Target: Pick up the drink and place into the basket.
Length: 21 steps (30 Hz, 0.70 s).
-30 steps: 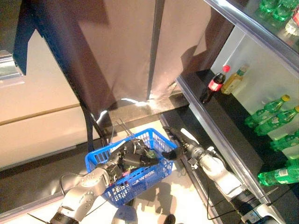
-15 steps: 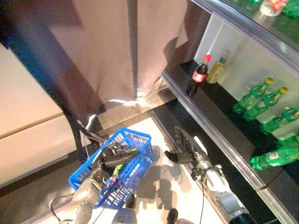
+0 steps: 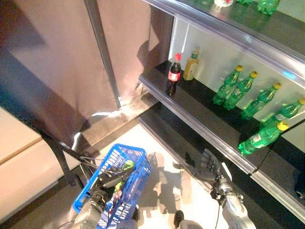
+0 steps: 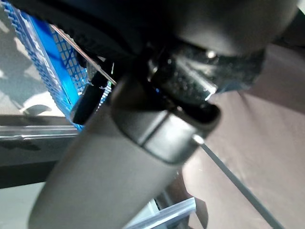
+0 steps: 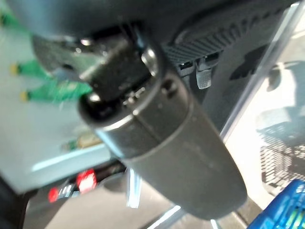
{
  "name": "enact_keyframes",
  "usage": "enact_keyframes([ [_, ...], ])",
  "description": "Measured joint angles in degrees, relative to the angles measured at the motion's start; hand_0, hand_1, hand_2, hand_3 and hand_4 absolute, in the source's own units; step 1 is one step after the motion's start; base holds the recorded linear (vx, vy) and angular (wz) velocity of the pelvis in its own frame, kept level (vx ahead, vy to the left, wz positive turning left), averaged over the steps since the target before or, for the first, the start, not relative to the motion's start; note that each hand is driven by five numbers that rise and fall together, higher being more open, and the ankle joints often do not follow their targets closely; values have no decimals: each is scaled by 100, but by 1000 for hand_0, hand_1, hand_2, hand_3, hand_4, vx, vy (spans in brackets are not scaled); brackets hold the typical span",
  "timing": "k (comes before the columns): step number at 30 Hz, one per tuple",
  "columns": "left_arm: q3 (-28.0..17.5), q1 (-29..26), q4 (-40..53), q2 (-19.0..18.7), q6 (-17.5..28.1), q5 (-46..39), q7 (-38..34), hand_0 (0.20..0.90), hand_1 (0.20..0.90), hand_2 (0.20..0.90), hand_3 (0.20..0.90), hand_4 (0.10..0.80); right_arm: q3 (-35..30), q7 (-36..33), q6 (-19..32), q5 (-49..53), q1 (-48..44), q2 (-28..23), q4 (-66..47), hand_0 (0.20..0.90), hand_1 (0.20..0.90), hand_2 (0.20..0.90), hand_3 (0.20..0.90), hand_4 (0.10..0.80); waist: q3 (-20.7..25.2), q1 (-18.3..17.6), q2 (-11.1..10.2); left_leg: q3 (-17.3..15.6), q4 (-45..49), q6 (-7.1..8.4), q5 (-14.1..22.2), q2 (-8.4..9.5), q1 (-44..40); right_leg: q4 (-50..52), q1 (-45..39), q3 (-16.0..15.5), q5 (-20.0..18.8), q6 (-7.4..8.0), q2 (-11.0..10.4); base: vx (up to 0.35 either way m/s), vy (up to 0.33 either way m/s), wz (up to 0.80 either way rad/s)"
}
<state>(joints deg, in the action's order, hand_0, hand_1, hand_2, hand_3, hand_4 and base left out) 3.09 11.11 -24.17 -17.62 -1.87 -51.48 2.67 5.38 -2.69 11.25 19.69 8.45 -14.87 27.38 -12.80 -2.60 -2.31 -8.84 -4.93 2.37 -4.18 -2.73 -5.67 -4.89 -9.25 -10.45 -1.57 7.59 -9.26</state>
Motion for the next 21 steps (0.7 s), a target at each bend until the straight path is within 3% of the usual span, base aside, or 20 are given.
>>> enact_keyframes([
  [6, -29, -341, -1612, 352, 399, -66, 202, 300, 300, 300, 200, 100, -315, -30, 93, 588, -3, -1, 1727, 900, 900, 900, 900, 800, 427, -115, 228, -321, -1, -1, 102, -11, -167, -1, 64, 317, -16, 13, 23, 16, 30, -31],
  [11, -263, -508, -2566, 403, 606, -62, 351, 300, 300, 300, 200, 100, -895, 73, 163, 834, -34, -41, 2895, 900, 900, 900, 900, 800, 607, -246, 207, -556, -39, 18, 213, -35, -335, -29, 71, 613, -13, 13, 45, 25, 25, -31],
  [16, -366, -633, -3792, 406, 645, 204, 500, 300, 300, 300, 200, 100, -969, 307, 258, 851, -19, -78, 3682, 900, 900, 900, 900, 800, 825, -404, 129, -761, -34, 22, 243, -55, -355, -15, 169, 808, -26, 6, 70, 25, 10, -20],
  [21, -382, -639, -4257, 387, 708, 573, 683, 300, 300, 300, 200, 100, -997, 416, 267, 736, -9, -81, 4069, 900, 900, 900, 900, 800, 851, -398, 108, -894, -42, 29, 289, -60, -441, -2, 161, 945, -36, 6, 83, 22, 22, -14],
])
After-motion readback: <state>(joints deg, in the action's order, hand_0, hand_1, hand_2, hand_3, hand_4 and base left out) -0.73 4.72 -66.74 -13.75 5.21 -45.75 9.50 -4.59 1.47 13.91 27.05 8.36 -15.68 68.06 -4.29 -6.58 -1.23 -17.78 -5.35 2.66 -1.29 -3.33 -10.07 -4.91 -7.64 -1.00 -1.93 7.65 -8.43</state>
